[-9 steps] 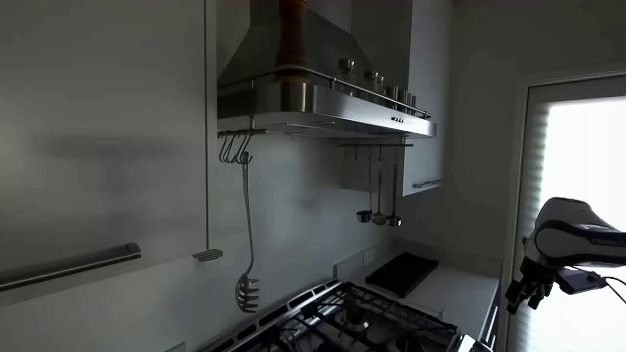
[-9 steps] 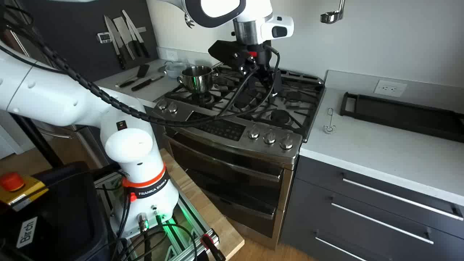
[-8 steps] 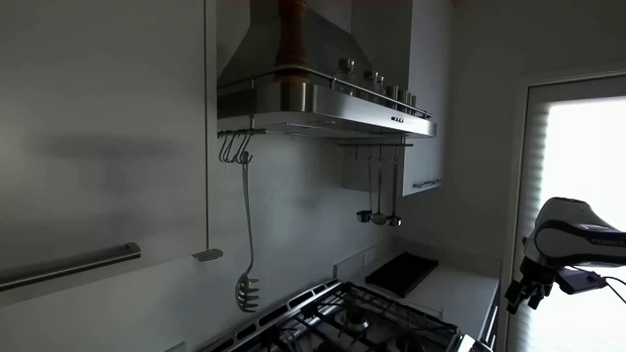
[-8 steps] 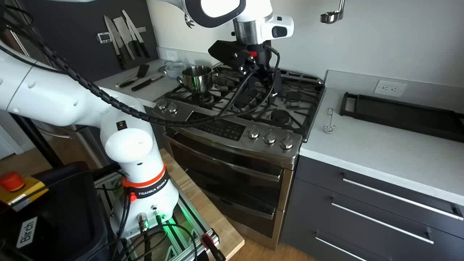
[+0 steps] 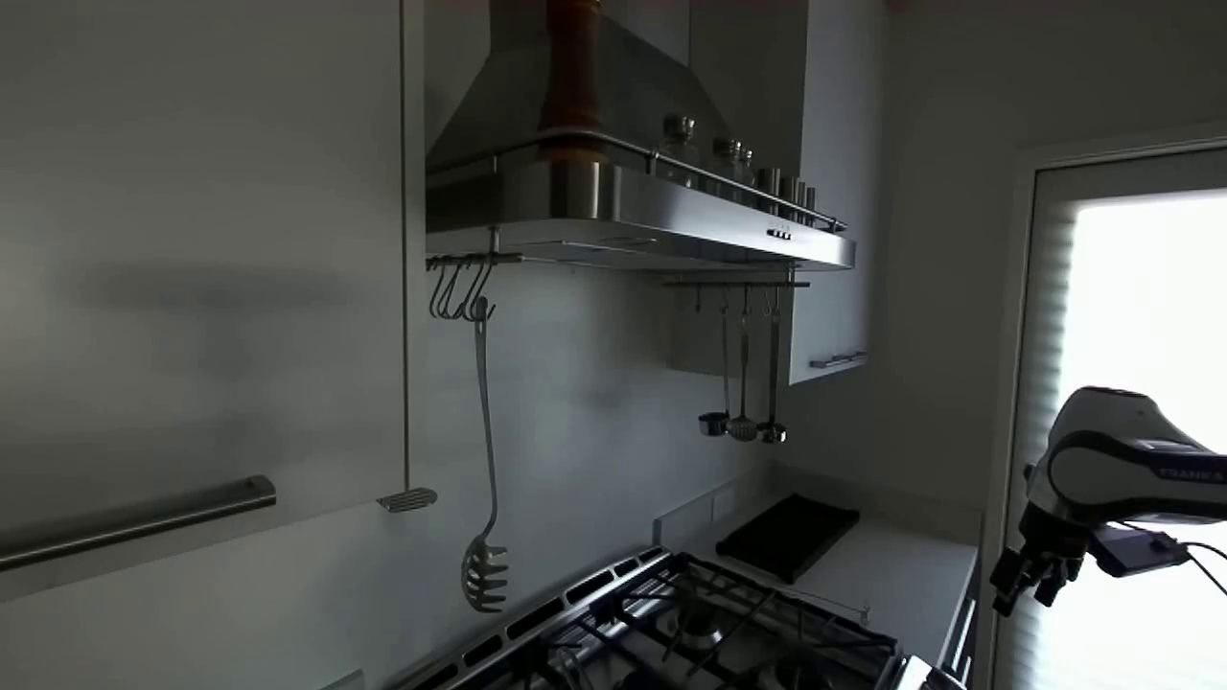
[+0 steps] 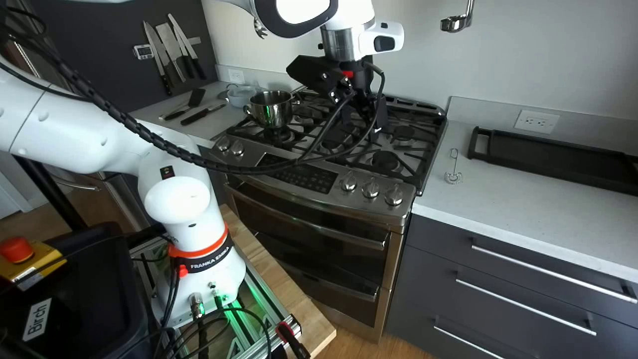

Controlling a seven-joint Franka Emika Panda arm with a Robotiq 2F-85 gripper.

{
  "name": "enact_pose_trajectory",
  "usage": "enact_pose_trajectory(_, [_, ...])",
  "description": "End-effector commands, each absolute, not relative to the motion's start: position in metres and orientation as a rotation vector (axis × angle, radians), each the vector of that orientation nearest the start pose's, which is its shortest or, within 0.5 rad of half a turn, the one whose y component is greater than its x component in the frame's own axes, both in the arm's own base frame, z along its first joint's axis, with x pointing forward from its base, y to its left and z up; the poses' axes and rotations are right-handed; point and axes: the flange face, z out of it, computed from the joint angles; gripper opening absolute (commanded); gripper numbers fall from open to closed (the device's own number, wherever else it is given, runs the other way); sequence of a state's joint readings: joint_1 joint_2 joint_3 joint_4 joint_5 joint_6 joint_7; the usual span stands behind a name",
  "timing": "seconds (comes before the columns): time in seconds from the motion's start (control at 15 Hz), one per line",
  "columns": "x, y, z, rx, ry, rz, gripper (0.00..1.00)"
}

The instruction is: Press the leftmost button on the stove fun on and off

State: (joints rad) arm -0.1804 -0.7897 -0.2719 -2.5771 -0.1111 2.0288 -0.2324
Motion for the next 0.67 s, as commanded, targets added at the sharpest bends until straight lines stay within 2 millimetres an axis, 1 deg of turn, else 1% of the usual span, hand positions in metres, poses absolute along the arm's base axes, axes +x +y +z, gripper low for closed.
enact_pose_trajectory(0.0, [0.302, -0.164, 0.519, -3.098, 0.195, -0.374, 1.00])
enact_pose_trajectory(0.2, [0.302, -0.164, 0.519, -3.098, 0.195, -0.374, 1.00])
enact_pose_trajectory(0.27, [0.295, -0.167, 0.521, -3.032, 0.194, -0.474, 1.00])
enact_pose_trajectory(0.33, [0.289, -0.171, 0.520, -2.988, 0.229, -0.547, 1.00])
enact_pose_trajectory(0.47, [0.268, -0.181, 0.514, -2.908, 0.258, -0.659, 1.00])
enact_pose_trajectory(0.6, [0.244, -0.192, 0.495, -2.832, 0.276, -0.758, 1.00])
